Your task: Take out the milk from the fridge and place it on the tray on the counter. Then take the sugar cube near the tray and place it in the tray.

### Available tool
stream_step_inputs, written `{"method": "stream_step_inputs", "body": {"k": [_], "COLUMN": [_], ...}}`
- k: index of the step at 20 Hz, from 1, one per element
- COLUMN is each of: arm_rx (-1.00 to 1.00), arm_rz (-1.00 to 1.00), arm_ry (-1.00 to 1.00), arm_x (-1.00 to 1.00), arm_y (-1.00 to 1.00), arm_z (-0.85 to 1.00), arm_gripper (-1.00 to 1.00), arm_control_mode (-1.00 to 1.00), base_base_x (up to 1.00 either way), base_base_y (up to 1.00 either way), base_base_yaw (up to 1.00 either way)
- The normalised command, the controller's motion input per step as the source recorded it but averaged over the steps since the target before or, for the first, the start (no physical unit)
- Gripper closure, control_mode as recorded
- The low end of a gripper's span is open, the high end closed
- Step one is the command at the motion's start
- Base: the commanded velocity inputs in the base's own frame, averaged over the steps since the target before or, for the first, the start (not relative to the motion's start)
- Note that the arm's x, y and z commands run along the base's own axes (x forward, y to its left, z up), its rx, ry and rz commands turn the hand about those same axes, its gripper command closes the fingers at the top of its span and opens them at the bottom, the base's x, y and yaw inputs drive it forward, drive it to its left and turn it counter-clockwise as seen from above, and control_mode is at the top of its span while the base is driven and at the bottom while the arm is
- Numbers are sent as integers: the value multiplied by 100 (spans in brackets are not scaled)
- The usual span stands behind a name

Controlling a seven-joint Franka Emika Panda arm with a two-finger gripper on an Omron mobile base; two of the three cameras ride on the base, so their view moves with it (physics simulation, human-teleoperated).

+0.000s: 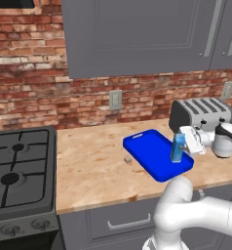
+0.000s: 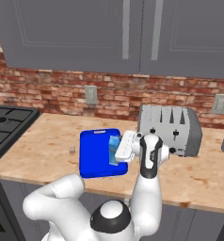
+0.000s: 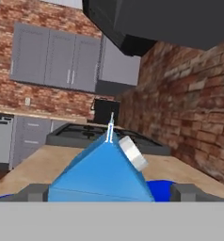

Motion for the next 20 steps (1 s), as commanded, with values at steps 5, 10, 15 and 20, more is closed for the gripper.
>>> {"method": "stream_step_inputs", "body": {"k": [5,10,15,20], "arm_rx": [1,1,0,0], "arm_rz": [0,0,-1,-7], "arm_ry": [0,0,-7,-16], "arm_x": [-5,-3,-61,-84], "arm_y": [0,-21,-30,-1], "arm_z": [52,26,0,20], "arm_gripper": [-100,-100,-100,-100], "arm_control_mode": [-100,-100,-100,-100], "base_base_x": [0,0,0,0], "base_base_y": [0,0,0,0], "base_base_yaw": [0,0,0,0]}}
